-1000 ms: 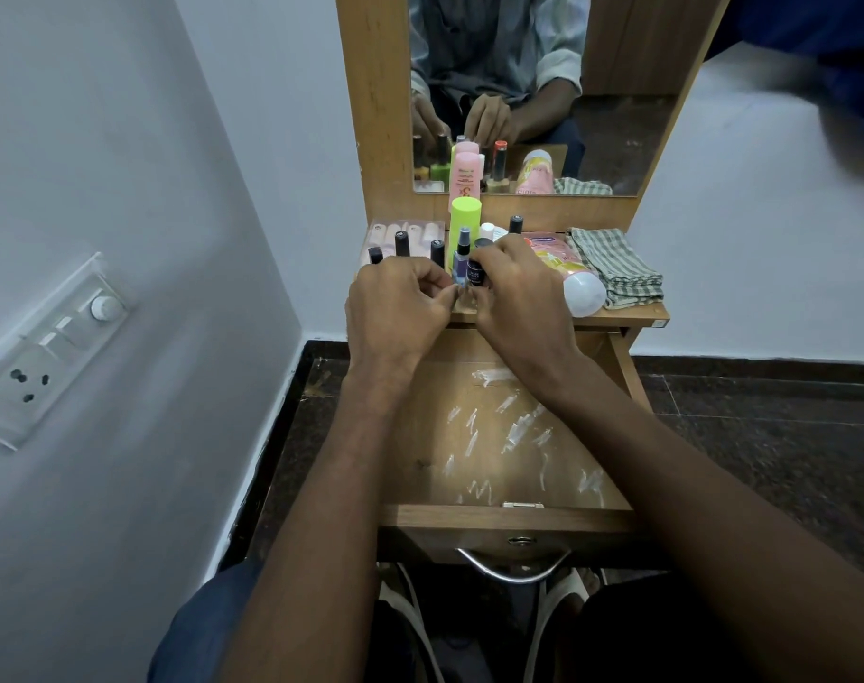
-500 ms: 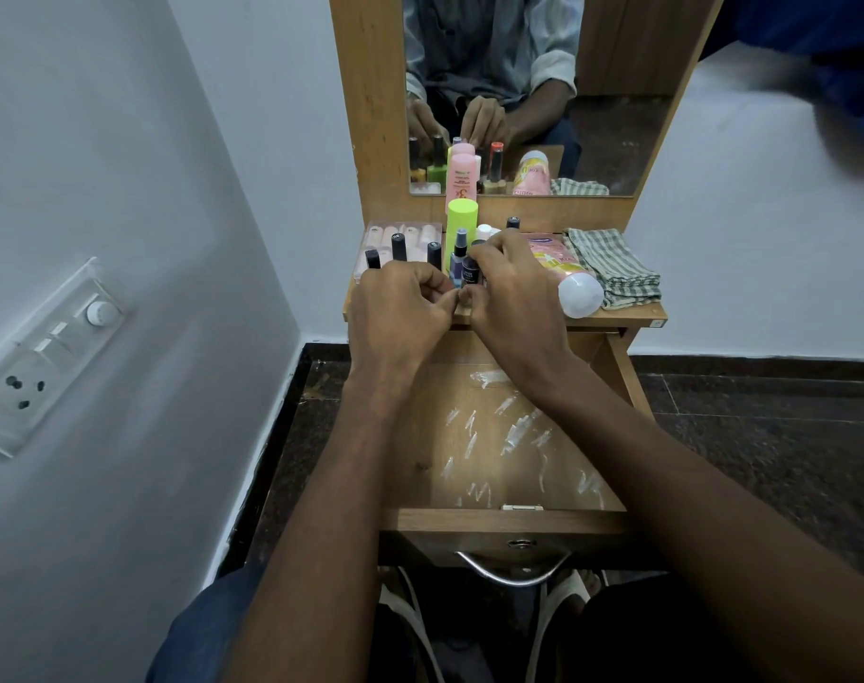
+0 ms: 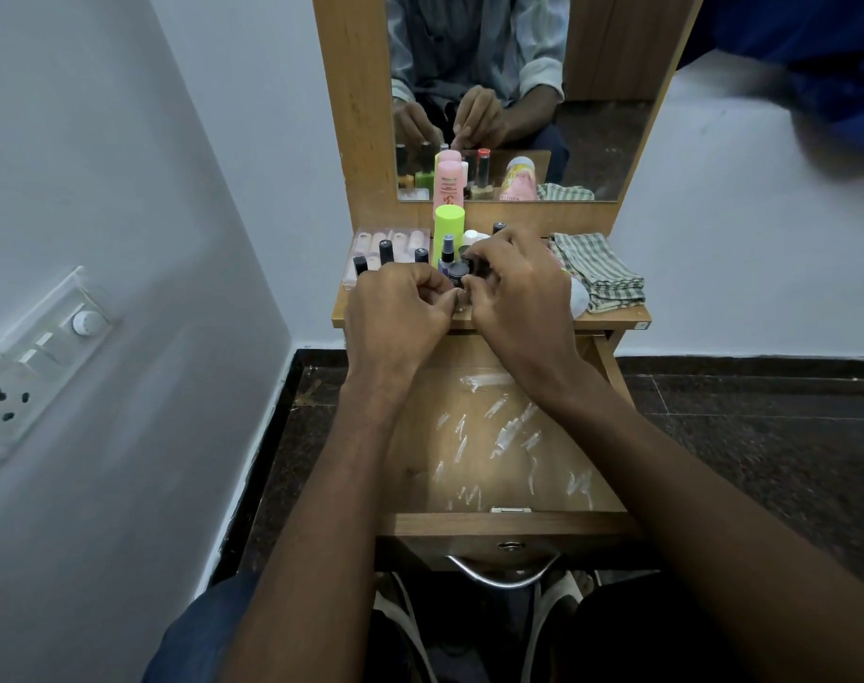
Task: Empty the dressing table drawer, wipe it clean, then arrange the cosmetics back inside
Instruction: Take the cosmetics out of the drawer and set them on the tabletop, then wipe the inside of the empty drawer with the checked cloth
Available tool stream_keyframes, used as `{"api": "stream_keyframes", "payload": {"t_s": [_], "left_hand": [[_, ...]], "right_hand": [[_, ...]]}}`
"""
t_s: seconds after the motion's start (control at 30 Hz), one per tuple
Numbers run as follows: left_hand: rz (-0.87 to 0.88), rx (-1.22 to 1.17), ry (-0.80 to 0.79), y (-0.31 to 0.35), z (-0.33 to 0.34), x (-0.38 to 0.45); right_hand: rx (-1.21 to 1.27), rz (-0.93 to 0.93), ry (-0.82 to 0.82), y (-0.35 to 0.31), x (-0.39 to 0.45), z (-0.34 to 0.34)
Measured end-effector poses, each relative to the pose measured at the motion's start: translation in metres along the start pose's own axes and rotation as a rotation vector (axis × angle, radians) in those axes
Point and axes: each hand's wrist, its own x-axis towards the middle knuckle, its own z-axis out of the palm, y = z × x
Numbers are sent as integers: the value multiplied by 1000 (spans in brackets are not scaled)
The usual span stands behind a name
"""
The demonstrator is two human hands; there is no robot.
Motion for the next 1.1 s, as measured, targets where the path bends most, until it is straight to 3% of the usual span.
{"api": "stream_keyframes", "payload": {"t_s": [0.3,0.43,0.63,1.1], "left_hand": [[189,-30,-24,69,37,5],[210,67,-75,102,54,26],[184,189,-158,123,80,47],[154,172,-230,123,99,47]], "right_hand": [[-12,240,160,45,20,-32],[-121,451,99,91,23,-40],[-237,681,-136,133,24,-37],[24,997,-148,138,36,-42]]}}
